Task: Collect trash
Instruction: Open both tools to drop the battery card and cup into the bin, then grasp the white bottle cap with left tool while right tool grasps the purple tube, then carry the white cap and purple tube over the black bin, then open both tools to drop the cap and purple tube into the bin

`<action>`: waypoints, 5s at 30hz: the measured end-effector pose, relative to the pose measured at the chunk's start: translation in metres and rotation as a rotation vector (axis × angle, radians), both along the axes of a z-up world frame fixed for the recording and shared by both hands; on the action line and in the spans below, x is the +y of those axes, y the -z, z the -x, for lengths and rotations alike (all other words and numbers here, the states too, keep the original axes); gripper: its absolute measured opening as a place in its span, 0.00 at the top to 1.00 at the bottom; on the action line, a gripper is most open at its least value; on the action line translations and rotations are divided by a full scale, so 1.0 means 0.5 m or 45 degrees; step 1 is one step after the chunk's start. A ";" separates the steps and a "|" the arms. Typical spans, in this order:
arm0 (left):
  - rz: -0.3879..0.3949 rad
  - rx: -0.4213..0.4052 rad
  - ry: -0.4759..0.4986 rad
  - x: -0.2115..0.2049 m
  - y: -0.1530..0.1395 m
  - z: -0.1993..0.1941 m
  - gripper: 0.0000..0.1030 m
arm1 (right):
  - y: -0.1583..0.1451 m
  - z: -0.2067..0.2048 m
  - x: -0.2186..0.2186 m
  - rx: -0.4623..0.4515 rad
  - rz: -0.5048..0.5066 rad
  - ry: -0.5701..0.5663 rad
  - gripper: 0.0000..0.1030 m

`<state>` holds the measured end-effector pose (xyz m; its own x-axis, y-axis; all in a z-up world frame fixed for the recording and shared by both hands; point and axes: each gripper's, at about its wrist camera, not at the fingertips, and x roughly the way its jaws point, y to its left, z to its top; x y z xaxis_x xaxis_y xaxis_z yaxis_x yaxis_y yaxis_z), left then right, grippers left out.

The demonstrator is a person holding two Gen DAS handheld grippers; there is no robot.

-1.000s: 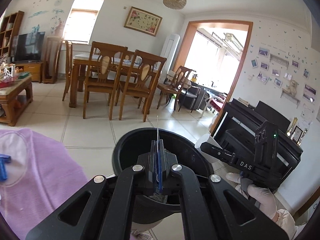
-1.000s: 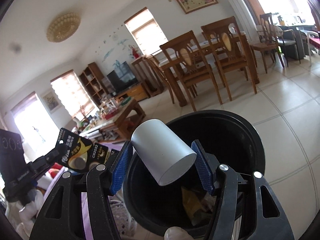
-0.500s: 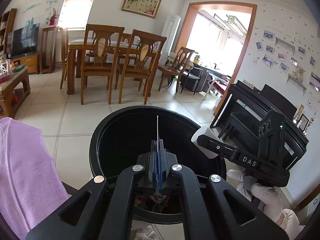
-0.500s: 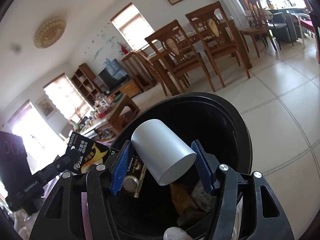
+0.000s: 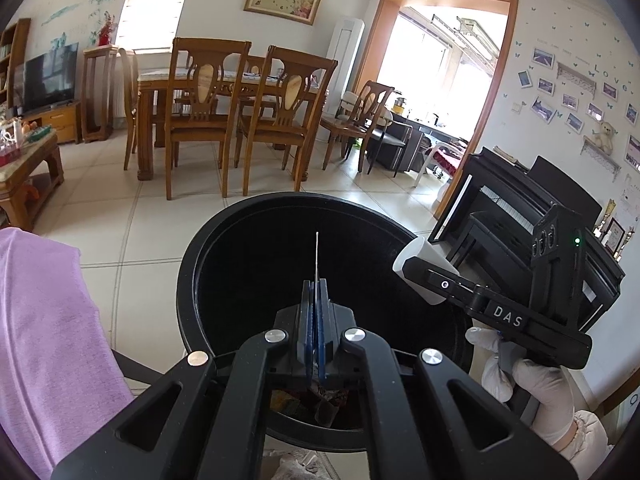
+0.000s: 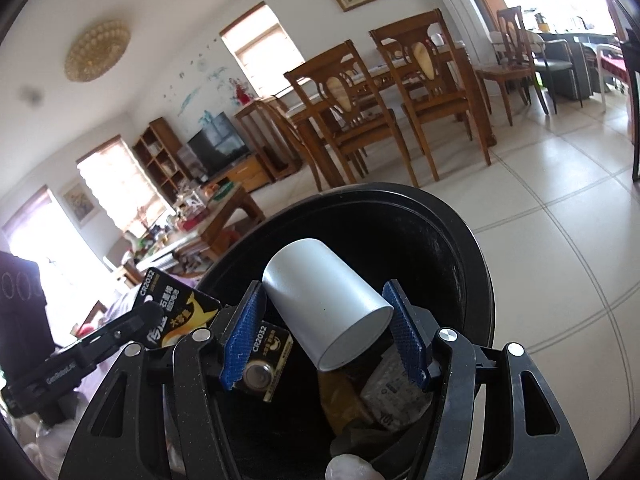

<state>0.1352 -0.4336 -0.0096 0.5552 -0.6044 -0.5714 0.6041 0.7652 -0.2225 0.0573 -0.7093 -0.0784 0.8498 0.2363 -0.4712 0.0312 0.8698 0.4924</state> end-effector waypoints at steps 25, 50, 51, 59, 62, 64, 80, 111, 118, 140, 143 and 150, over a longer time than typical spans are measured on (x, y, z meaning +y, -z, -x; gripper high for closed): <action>-0.088 -0.246 -0.281 0.195 -0.091 0.125 0.07 | -0.088 0.024 0.198 -0.065 0.103 -0.139 0.18; 0.212 0.215 -0.769 0.844 -0.055 -0.034 0.06 | -0.131 -0.108 0.938 -0.073 0.531 -0.900 0.24; 0.247 0.251 -0.748 0.849 -0.051 -0.058 0.06 | -0.126 -0.115 0.962 -0.059 0.554 -0.926 0.31; 0.232 0.424 -0.717 0.840 -0.005 -0.206 0.23 | -0.078 -0.176 1.046 0.030 0.605 -1.068 0.38; 0.202 0.472 -0.722 0.832 0.014 -0.238 0.28 | -0.061 -0.204 1.056 0.060 0.611 -1.092 0.38; 0.204 0.501 -0.726 0.833 0.027 -0.253 0.34 | -0.050 -0.209 1.062 0.071 0.605 -1.107 0.38; 0.209 0.474 -0.749 0.838 0.051 -0.261 0.64 | -0.044 -0.237 1.070 0.148 0.563 -1.161 0.76; 0.462 0.135 -0.426 0.564 -0.150 0.043 0.64 | -0.248 0.027 0.539 -0.227 0.235 -0.632 0.77; 0.444 0.201 -0.178 0.319 -0.121 0.021 0.64 | -0.213 0.076 0.290 -0.173 0.237 -0.343 0.77; 0.170 0.256 0.010 0.039 0.004 -0.021 0.64 | -0.032 0.040 0.067 -0.025 0.097 -0.129 0.77; 0.125 0.225 0.035 0.022 0.005 -0.013 0.64 | -0.027 0.028 0.069 -0.009 0.100 -0.115 0.77; 0.042 0.157 0.073 -0.004 0.008 0.010 0.63 | -0.013 0.012 0.061 0.020 0.092 -0.085 0.77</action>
<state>0.1303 -0.4355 -0.0135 0.4460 -0.6530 -0.6122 0.6133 0.7211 -0.3223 0.0514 -0.6786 -0.0717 0.8258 0.2571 -0.5020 -0.0209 0.9033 0.4284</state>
